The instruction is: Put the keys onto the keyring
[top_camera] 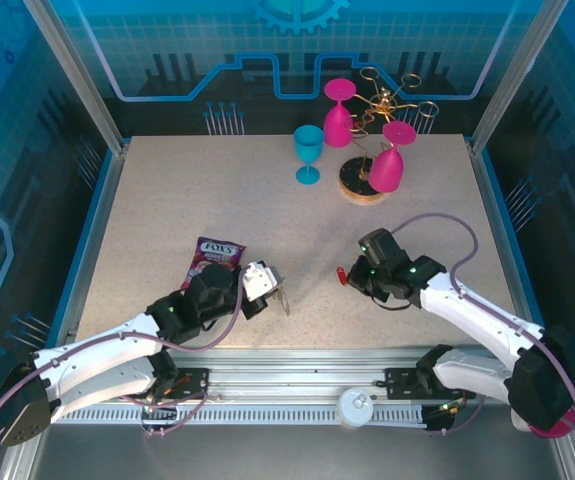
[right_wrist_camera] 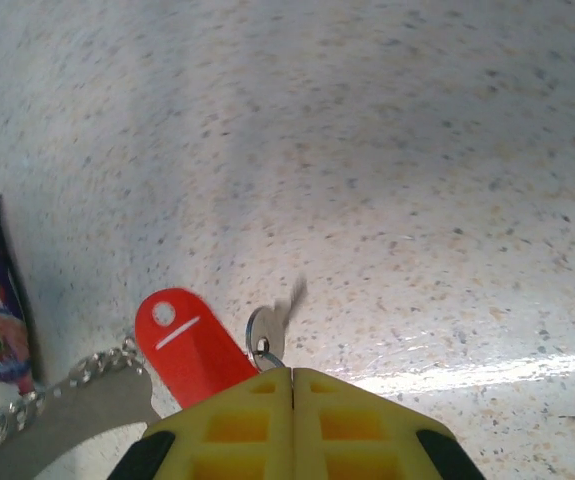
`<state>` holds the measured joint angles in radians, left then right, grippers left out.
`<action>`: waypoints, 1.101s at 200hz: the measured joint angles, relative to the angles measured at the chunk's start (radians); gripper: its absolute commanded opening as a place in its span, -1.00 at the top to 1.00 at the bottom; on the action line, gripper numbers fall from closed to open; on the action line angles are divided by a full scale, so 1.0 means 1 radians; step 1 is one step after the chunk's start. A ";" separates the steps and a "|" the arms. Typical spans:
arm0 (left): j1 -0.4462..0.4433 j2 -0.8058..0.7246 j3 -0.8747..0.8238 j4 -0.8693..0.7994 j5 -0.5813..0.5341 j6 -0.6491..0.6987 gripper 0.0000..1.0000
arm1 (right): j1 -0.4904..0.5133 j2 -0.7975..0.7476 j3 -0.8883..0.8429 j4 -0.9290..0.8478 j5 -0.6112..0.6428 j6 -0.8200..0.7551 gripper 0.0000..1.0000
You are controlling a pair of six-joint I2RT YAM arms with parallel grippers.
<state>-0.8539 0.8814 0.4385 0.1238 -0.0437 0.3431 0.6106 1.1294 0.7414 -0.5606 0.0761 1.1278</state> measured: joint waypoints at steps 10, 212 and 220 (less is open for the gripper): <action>0.000 0.000 0.000 0.000 0.000 0.000 1.00 | 0.030 0.032 0.027 -0.023 0.018 -0.050 1.00; 0.000 0.000 0.000 0.000 0.000 0.000 1.00 | 0.122 0.303 0.063 -0.013 0.021 -0.207 -0.08; 0.000 0.000 0.000 0.000 0.000 0.000 1.00 | 0.124 0.320 0.079 -0.026 0.035 -0.185 -0.08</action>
<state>-0.8539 0.8814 0.4385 0.1238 -0.0437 0.3435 0.7345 1.4490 0.8207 -0.5861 0.1116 0.9432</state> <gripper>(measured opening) 0.050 0.535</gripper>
